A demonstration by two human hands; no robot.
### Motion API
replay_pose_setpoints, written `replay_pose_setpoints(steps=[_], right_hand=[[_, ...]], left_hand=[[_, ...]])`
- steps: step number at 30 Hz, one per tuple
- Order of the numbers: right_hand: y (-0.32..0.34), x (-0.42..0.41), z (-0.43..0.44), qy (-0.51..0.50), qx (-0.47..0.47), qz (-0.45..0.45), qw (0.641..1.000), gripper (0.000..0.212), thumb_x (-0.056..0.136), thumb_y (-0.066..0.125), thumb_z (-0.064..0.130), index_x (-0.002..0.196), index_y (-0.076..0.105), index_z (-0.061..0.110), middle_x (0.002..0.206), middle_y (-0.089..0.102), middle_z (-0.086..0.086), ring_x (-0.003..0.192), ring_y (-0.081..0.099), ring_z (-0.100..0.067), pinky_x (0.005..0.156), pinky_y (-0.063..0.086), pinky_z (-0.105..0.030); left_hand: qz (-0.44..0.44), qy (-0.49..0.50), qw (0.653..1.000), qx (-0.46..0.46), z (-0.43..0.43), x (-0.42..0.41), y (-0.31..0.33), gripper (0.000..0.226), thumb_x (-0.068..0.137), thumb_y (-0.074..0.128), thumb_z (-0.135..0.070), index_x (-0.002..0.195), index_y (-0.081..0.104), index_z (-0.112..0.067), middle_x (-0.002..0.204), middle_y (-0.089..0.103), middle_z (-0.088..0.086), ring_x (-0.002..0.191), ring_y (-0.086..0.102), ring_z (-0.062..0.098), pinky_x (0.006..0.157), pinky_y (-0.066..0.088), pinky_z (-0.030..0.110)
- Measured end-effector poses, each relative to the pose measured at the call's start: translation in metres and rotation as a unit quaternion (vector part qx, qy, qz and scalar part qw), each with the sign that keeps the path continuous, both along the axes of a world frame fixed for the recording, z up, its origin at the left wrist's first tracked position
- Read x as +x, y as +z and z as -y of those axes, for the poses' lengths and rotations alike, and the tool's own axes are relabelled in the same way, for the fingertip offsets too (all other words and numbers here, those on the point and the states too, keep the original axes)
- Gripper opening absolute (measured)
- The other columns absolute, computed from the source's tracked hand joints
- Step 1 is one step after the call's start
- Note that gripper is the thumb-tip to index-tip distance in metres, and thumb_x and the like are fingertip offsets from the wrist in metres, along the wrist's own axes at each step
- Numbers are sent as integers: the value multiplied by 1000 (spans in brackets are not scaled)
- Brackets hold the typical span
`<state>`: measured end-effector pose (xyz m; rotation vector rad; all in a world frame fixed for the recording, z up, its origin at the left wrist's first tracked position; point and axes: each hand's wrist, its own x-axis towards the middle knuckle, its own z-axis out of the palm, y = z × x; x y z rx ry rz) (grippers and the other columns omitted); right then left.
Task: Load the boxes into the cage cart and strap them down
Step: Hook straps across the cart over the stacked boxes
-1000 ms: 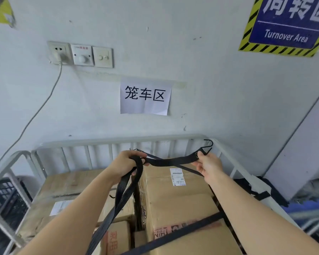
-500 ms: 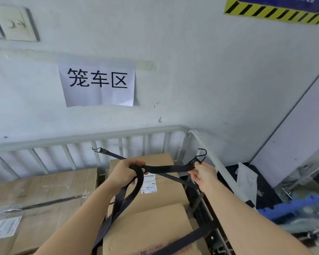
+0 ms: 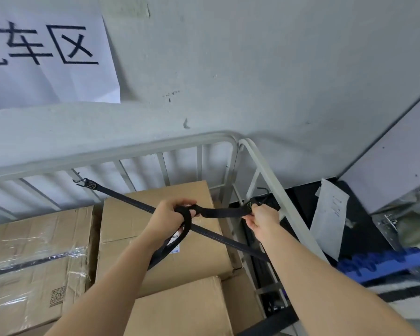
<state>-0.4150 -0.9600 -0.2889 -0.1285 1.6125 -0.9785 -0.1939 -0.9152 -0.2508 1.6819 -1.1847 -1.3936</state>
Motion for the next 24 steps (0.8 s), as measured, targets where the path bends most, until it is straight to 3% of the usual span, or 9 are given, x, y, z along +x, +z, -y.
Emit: replay_pose_setpoints(steps=[2,4,7,9,15,17,20,24], right_hand=[[-13,-5,13,-8,12,7,1000,9,99,51,5,107,54,3,86,62,-16,68,63,-24,31,40,-15],[-26,-8,26,-19,23,8,1000,12,99,52,7,110,54,3,87,60,-14,65,60,-19,34,44,-16],[-43,-9,44,-37,28,2,999,8,100,52,9,106,54,5,83,58,-11,63,57,-17,46,51,-21],[-51,-9,57,-51,18,-9,999,6,100,50,8,98,55,8,79,56,-9,62,55,-16,55,49,-23],[-66,-9,91,-61,-5,-49,997,18,100,41,4,96,55,15,82,53,-5,70,51,-15,56,45,-24],[-70,-8,100,-35,-1,-76,996,23,100,37,2,87,54,12,78,49,-5,65,45,-16,55,40,-23],[-75,-3,109,8,24,-126,992,22,98,36,-2,85,51,9,73,44,-5,59,37,-16,49,32,-25],[-74,4,106,25,26,-116,993,17,100,44,5,87,53,11,73,47,-3,60,41,-14,42,34,-23]], left_hand=[[1,1,1000,2,12,-10,-10,23,92,61,-3,101,68,-23,93,75,5,86,66,24,70,52,36],[-6,5,1000,11,23,-16,-22,21,92,61,-4,103,68,-20,92,76,5,86,66,23,72,52,36],[-8,9,1000,25,33,-22,-39,20,93,61,-7,109,68,-17,90,76,5,71,61,18,51,46,20],[-6,11,999,35,39,-24,-50,20,92,62,-9,110,68,-17,92,75,9,59,53,16,43,40,17],[-14,11,999,46,54,-24,-70,20,92,63,-9,107,68,-21,99,72,18,44,45,7,43,39,16],[-21,10,999,49,57,-22,-74,21,92,63,-8,106,68,-22,99,72,19,41,44,4,44,40,17],[-27,9,998,50,57,-18,-78,20,92,63,-8,105,69,-22,99,71,23,41,43,8,47,40,21],[-42,7,998,55,50,-11,-75,21,92,62,-6,109,68,-16,93,74,15,52,48,15,45,41,19]])
